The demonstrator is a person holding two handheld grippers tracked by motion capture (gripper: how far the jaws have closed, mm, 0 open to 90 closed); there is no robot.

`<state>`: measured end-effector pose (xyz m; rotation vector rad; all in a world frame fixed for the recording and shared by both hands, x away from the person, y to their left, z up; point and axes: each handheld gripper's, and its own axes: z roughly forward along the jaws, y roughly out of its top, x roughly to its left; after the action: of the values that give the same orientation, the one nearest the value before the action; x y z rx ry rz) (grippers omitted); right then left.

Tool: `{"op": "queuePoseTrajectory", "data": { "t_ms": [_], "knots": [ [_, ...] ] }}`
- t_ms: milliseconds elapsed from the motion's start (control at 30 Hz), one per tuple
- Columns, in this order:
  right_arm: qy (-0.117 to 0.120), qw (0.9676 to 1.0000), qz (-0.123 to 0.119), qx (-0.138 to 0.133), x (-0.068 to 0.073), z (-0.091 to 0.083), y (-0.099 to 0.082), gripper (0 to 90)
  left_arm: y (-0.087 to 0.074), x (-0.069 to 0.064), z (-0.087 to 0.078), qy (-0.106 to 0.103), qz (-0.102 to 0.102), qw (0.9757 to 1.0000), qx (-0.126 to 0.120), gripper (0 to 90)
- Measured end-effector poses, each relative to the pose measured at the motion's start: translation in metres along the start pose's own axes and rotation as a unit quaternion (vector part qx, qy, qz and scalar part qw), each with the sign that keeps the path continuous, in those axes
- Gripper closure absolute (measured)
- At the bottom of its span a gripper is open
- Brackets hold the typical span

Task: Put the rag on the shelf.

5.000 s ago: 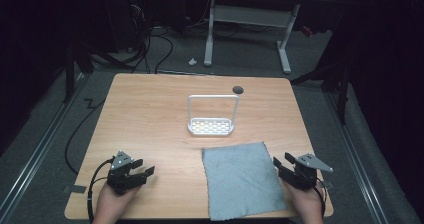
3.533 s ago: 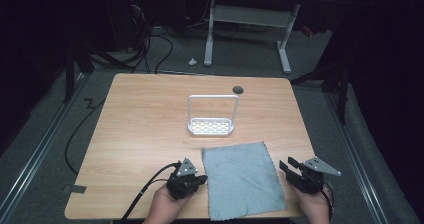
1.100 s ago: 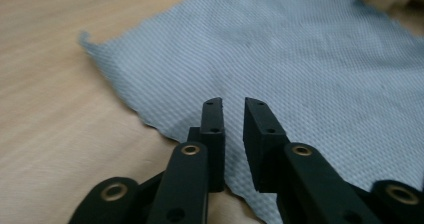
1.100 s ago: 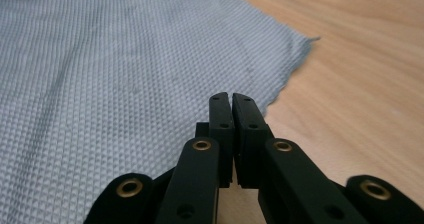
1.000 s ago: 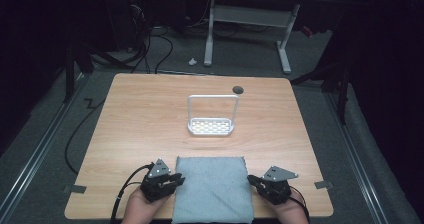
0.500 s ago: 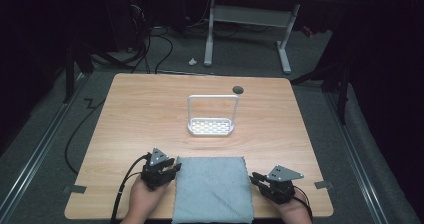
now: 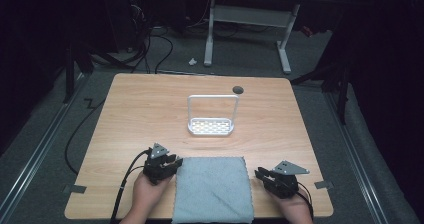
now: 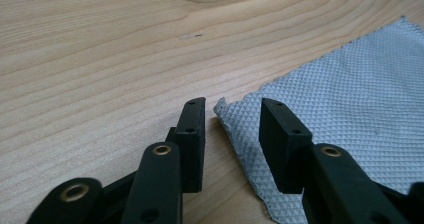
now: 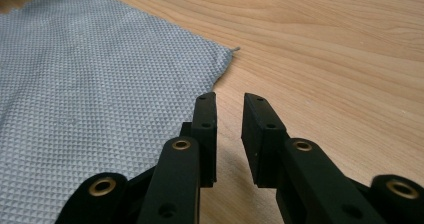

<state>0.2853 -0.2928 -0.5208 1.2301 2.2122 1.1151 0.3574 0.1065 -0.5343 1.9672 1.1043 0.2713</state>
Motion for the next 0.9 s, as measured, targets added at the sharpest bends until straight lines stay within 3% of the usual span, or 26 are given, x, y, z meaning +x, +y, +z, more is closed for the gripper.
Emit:
{"op": "queuePoseTrajectory", "data": {
  "t_ms": [167,333,400,567,733,900],
  "knots": [
    [-0.004,0.9999,0.011,0.007,-0.005,0.003,-0.004,77.2,0.002,-0.002,0.002,0.007,0.009,0.9999,0.005,70.3],
    [-0.008,0.9999,0.01,0.006,-0.005,0.002,-0.003,77.1,0.005,-0.005,0.005,0.008,0.029,0.9995,0.013,87.3],
    [-0.008,0.9999,0.008,0.001,-0.003,0.001,-0.002,76.2,0.005,-0.004,0.007,0.004,0.031,0.9994,0.014,88.5],
    [0.006,1.0,-0.002,-0.007,0.004,0.003,0.002,72.7,0.004,0.001,0.006,-0.014,0.007,0.9998,0.009,89.2],
    [0.016,0.9998,0.004,-0.013,0.012,0.008,0.015,69.1,0.004,0.0,0.006,-0.01,0.012,0.9998,0.01,89.1],
    [-0.012,0.9998,0.013,0.004,0.007,0.024,0.034,67.1,0.003,0.002,0.006,-0.017,0.003,0.9998,0.009,89.1]
  ]
}}
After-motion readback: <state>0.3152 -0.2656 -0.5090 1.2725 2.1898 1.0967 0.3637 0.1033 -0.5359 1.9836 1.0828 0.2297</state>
